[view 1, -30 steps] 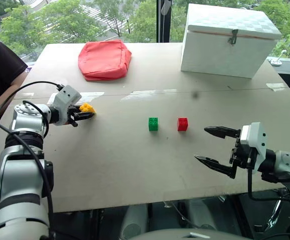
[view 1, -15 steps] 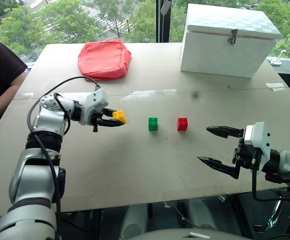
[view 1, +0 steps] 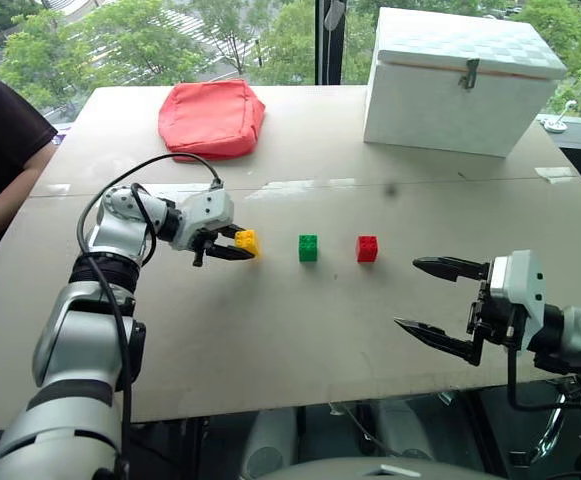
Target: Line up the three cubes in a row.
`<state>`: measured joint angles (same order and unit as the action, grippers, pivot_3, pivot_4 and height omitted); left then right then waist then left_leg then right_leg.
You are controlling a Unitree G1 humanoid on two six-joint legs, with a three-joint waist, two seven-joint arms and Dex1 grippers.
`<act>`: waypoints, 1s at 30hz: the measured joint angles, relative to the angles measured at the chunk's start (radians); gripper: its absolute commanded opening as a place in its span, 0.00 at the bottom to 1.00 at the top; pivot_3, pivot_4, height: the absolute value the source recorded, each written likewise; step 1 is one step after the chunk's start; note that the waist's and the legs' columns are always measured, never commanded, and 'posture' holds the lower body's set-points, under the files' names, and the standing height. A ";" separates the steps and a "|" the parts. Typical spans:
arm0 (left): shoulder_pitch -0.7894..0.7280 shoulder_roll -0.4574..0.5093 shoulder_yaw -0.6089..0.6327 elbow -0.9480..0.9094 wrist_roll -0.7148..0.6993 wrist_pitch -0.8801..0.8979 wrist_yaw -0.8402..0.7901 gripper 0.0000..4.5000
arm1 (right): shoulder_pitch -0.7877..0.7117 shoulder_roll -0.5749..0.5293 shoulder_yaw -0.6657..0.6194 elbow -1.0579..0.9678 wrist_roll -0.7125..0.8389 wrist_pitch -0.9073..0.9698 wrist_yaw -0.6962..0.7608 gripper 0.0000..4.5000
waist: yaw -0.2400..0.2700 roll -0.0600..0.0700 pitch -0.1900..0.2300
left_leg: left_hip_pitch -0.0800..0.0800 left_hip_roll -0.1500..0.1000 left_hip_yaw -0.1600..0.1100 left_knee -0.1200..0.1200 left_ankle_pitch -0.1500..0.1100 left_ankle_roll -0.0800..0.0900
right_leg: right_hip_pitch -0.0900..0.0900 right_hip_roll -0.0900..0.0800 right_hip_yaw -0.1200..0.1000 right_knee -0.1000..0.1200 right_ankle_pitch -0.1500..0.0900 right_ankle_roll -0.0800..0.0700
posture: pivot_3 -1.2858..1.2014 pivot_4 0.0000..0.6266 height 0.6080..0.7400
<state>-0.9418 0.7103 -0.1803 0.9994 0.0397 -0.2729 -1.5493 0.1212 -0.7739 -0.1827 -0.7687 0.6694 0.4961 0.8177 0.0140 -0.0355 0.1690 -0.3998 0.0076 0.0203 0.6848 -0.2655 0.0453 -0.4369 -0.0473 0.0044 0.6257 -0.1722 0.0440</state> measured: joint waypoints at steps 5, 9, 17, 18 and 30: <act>-0.028 -0.017 -0.024 0.055 0.022 -0.034 -0.022 0.35 | 0.010 0.000 -0.011 -0.009 0.001 0.002 -0.011 1.00 | 0.000 0.000 0.000 | 0.000 0.000 0.000 0.000 0.000 0.000 | 0.000 0.000 0.000 0.000 0.000 0.000 | 0.52 0.24 1.00; -0.040 -0.019 -0.028 0.084 0.042 -0.056 -0.038 0.35 | 0.013 -0.002 -0.014 -0.014 0.002 0.003 -0.018 1.00 | 0.000 0.000 0.000 | 0.000 0.000 0.000 0.000 0.000 0.000 | 0.000 0.000 0.000 0.000 0.000 0.000 | 0.52 0.24 1.00; -0.058 -0.024 -0.028 0.126 0.065 -0.083 -0.027 0.99 | 0.014 -0.013 -0.014 -0.016 0.000 0.004 -0.017 1.00 | 0.000 0.000 0.000 | 0.000 0.000 0.000 0.000 0.000 0.000 | 0.000 0.000 0.000 0.000 0.000 0.000 | 0.52 0.24 1.00; -0.058 -0.023 -0.026 0.126 0.065 -0.083 -0.028 0.99 | 0.017 -0.017 -0.014 -0.016 0.000 0.004 -0.016 1.00 | 0.000 0.000 0.000 | 0.000 0.000 0.000 0.000 0.000 0.000 | 0.000 0.000 0.000 0.000 0.000 0.000 | 0.52 0.24 1.00; 0.512 0.136 0.281 -0.615 -0.265 0.419 0.058 0.99 | 0.093 -0.022 -0.061 0.040 -0.020 -0.022 0.029 1.00 | -0.027 0.001 0.000 | 0.002 0.004 -0.002 -0.001 -0.001 0.001 | -0.001 -0.002 0.003 0.000 0.001 -0.001 | 0.52 0.24 1.00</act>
<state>-0.4297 0.8459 0.1012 0.3846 -0.2251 0.1456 -1.4909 0.2140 -0.7964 -0.2436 -0.7282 0.6490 0.4741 0.8466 -0.0129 -0.0349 0.1691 -0.3982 0.0114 0.0184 0.6837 -0.2661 0.0458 -0.4380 -0.0496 0.0074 0.6259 -0.1717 0.0433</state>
